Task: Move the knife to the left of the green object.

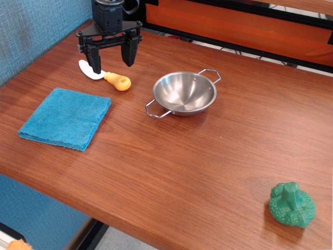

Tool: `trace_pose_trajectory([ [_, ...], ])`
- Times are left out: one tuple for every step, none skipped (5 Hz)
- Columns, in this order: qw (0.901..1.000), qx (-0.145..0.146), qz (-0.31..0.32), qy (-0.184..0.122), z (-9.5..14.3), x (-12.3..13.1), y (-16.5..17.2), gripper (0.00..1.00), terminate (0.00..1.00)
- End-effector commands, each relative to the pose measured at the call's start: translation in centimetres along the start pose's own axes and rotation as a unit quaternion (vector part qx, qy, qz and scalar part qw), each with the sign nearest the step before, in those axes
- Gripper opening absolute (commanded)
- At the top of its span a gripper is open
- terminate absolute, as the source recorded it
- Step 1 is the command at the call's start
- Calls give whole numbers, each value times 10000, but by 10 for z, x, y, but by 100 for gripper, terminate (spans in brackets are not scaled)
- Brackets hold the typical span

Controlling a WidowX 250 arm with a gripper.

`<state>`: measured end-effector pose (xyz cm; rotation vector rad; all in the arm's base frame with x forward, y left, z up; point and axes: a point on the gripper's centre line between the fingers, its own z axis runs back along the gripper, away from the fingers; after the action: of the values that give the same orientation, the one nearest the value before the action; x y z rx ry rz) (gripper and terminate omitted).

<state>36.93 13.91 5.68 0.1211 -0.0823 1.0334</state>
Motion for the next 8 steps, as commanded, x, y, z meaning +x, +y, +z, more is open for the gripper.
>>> trace_pose_trajectory([
  [9961, -64, 842, 244, -4, 16, -4, 100, 0],
  [9936, -157, 1061, 357, -11, 15, -1, 100, 0],
  [9920, -161, 1173, 448, -22, 12, 3, 100, 0],
  [9913, -226, 1206, 478, -29, 11, 4, 100, 0],
  [9895, -325, 1304, 540, -33, 11, 5, 100, 0],
  [9901, -273, 1241, 593, -40, 9, 1, 100, 0],
  [9923, -188, 1096, 554, -41, 9, -2, 100, 0],
  [9938, -137, 962, 536, -38, 10, -3, 0, 0],
])
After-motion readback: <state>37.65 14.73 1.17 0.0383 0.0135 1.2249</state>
